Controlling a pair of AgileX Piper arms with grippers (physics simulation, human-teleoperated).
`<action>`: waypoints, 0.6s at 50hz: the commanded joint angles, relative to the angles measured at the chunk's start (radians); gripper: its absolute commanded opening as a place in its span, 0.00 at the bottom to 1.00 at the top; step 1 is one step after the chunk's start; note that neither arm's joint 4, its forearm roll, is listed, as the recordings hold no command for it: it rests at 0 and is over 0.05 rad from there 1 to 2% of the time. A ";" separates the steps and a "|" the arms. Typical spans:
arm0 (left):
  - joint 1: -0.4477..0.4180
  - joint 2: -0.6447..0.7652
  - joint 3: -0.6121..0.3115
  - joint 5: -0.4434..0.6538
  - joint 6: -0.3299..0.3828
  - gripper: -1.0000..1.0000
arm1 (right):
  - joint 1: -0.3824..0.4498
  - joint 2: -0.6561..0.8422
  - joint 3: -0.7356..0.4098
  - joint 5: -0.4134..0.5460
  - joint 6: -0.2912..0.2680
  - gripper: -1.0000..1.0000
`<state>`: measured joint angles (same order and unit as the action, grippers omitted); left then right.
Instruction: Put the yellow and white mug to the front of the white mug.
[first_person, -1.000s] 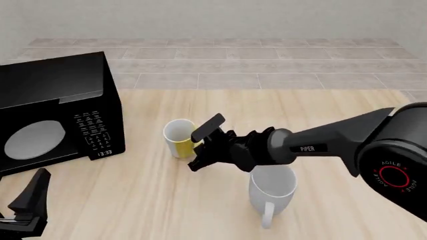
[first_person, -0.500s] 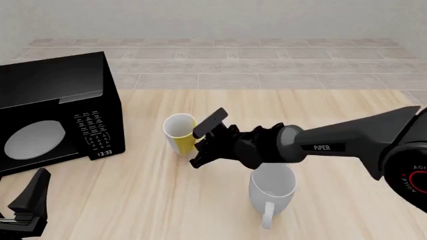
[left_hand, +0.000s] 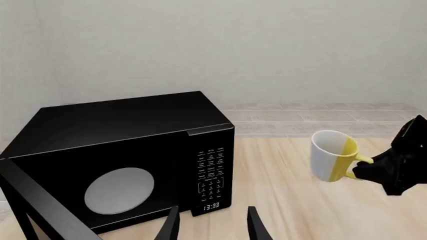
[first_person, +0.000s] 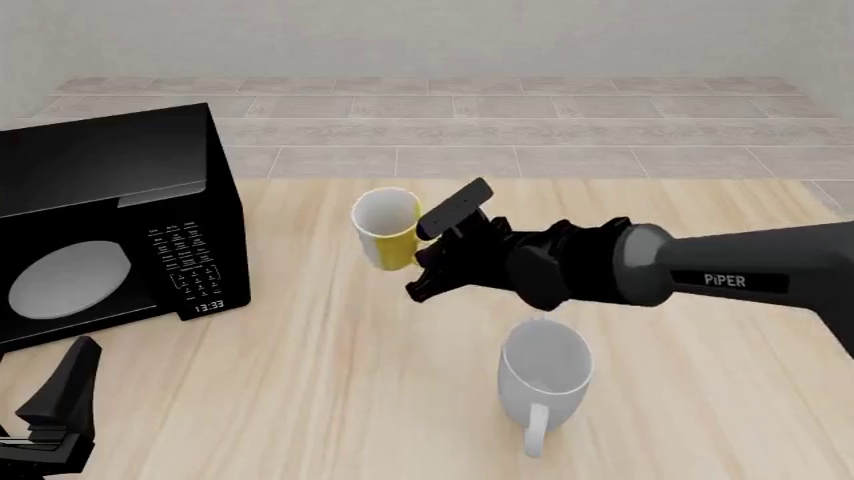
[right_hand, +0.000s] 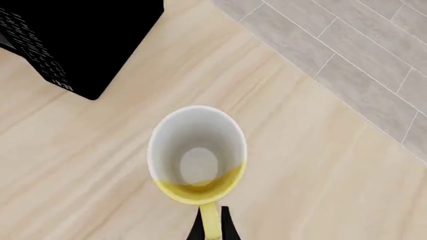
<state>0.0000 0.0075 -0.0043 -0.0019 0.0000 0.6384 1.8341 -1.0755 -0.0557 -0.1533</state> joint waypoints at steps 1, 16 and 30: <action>0.000 0.000 0.000 0.000 0.000 1.00 | -0.059 -0.052 0.034 0.003 0.001 0.00; 0.000 0.000 0.000 0.000 0.000 1.00 | -0.128 -0.121 0.101 -0.004 0.005 0.00; 0.000 0.000 0.000 0.000 0.000 1.00 | -0.188 -0.187 0.167 -0.018 0.002 0.00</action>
<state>0.0000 0.0075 -0.0043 -0.0019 0.0000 0.4905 1.6929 -0.9457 -0.0665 -0.1580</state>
